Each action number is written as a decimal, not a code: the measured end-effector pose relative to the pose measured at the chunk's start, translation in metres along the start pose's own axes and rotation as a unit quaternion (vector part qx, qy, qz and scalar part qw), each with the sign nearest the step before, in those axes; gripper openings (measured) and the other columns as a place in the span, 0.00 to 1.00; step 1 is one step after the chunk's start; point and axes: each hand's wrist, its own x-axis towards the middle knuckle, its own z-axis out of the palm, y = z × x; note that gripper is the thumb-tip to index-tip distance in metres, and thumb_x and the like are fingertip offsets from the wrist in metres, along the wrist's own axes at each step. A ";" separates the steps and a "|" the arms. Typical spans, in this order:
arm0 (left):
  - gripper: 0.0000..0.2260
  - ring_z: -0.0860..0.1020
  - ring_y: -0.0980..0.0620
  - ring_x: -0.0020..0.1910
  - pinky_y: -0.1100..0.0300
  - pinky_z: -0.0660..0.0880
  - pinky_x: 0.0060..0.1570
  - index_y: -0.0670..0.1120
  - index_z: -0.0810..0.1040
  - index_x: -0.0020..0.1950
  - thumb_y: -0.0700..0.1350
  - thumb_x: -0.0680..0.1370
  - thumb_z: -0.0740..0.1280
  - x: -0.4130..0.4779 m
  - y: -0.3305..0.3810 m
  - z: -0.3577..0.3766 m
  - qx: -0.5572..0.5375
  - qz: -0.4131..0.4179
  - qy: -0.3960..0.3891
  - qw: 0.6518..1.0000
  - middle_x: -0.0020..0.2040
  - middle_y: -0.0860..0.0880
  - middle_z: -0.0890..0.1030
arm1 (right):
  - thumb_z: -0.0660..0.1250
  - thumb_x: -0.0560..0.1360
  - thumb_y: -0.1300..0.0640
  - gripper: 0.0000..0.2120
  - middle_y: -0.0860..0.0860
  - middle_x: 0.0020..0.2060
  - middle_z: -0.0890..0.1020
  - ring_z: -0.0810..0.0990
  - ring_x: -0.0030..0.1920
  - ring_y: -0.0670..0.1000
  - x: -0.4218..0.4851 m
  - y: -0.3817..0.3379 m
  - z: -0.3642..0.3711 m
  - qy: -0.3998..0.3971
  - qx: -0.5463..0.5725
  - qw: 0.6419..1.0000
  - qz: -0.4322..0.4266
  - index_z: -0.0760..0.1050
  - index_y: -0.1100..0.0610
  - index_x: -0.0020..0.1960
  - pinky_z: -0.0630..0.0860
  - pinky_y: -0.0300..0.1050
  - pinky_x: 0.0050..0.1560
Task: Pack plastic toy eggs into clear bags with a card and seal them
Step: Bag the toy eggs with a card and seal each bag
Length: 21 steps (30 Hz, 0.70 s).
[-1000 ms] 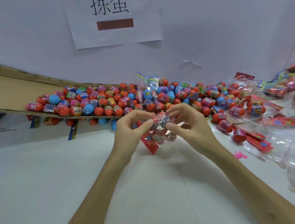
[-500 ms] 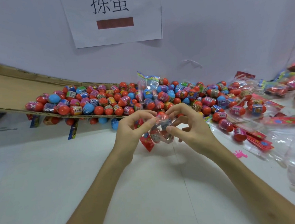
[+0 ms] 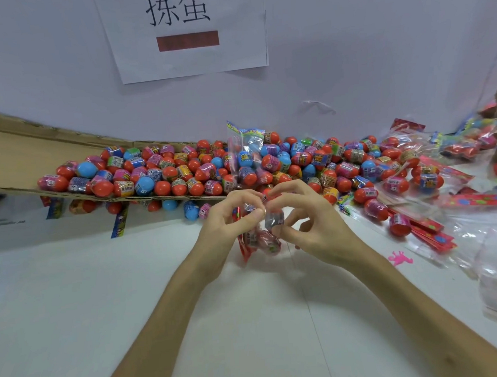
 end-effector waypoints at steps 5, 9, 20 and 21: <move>0.06 0.77 0.47 0.63 0.46 0.74 0.66 0.52 0.82 0.41 0.50 0.75 0.67 0.000 -0.002 0.003 0.047 -0.012 -0.011 0.999 0.59 0.45 0.79 | 0.77 0.70 0.68 0.11 0.52 0.57 0.77 0.76 0.34 0.43 -0.002 -0.003 0.001 -0.047 0.023 0.999 0.011 0.80 0.57 0.48 0.69 0.31 0.33; 0.09 0.76 0.59 0.63 0.67 0.71 0.63 0.54 0.83 0.41 0.59 0.72 0.72 -0.004 -0.002 0.007 0.121 0.022 -0.038 0.992 0.58 0.52 0.78 | 0.80 0.69 0.66 0.12 0.53 0.51 0.79 0.69 0.29 0.44 -0.002 -0.001 0.002 -0.028 -0.001 1.000 0.014 0.76 0.59 0.43 0.64 0.35 0.32; 0.07 0.77 0.57 0.66 0.67 0.74 0.59 0.45 0.86 0.47 0.47 0.77 0.72 -0.004 0.000 -0.006 0.084 -0.022 -0.086 0.992 0.64 0.51 0.79 | 0.67 0.75 0.56 0.10 0.54 0.51 0.76 0.76 0.38 0.52 0.003 0.004 -0.010 -0.121 0.226 0.954 0.158 0.78 0.64 0.48 0.73 0.45 0.37; 0.08 0.77 0.57 0.66 0.66 0.75 0.59 0.45 0.86 0.47 0.48 0.76 0.71 -0.004 0.001 -0.007 0.067 -0.028 -0.091 0.993 0.65 0.50 0.79 | 0.67 0.75 0.57 0.09 0.54 0.50 0.75 0.75 0.39 0.52 0.003 0.003 -0.010 -0.125 0.238 0.949 0.163 0.78 0.64 0.48 0.73 0.44 0.37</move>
